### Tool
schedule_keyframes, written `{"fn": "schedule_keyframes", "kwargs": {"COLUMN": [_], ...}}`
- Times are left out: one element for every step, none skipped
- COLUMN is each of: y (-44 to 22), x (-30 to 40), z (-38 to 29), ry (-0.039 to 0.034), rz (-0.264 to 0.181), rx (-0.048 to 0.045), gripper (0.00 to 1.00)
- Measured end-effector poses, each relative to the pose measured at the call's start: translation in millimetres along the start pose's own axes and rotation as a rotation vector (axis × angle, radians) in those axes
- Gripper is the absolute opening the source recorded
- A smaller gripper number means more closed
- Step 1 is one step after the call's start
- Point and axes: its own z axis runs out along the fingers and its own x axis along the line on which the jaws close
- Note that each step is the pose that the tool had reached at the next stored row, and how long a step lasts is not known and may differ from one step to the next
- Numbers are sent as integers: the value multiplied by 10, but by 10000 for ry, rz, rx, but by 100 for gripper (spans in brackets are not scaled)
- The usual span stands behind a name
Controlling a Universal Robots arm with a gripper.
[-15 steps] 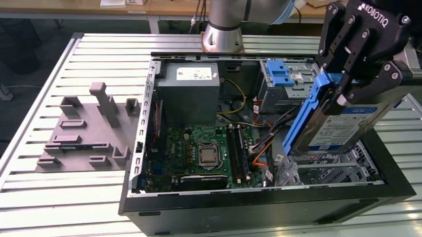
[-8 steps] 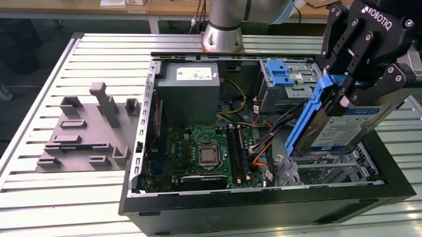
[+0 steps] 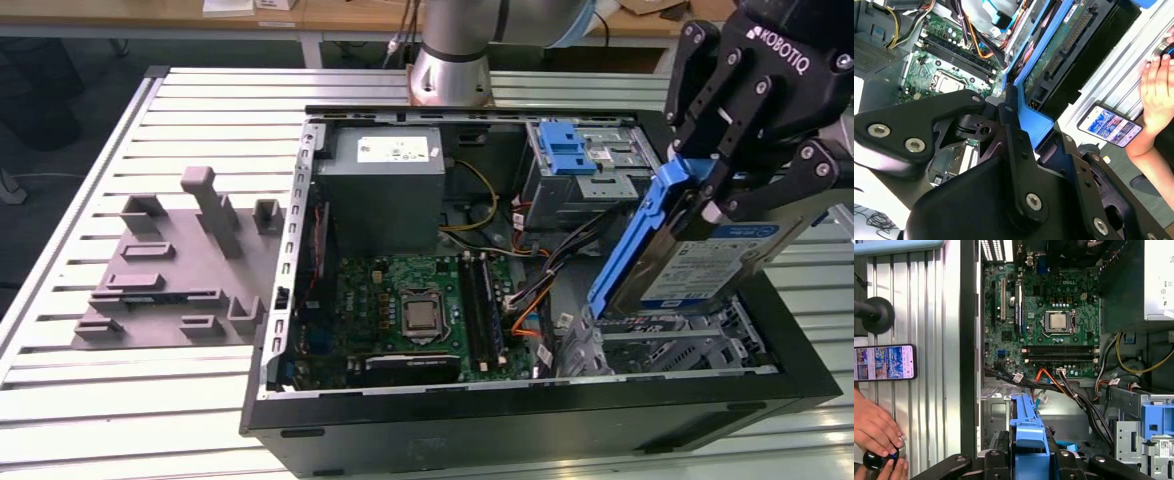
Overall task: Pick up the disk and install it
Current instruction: 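Insert the disk into the insertion slot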
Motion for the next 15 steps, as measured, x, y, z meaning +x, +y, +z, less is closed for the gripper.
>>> {"fn": "schedule_keyframes", "kwargs": {"y": [-11,-17,-19,-19,-19,-19,-19,-22,-29,-36,-45,-55,-65,-72,-77], "x": [0,-1,-1,-1,0,-1,-1,-1,-1,-1,-2,-3,-3,-3,-4], "z": [7,11,13,13,13,14,15,19,24,30,37,46,54,62,70], "ry": [-1,0,0,0,0,-1,-1,-3,-4,-3,-2,-2,-3,-1,-1], "rz": [1,3,3,4,4,4,4,3,6,14,22,26,32,37,41], "rx": [0,0,0,0,0,0,0,0,0,0,0,0,-1,-1,-1], "gripper": [36,36,36,36,36,36,36,36,36,36,36,36,36,36,36]}}
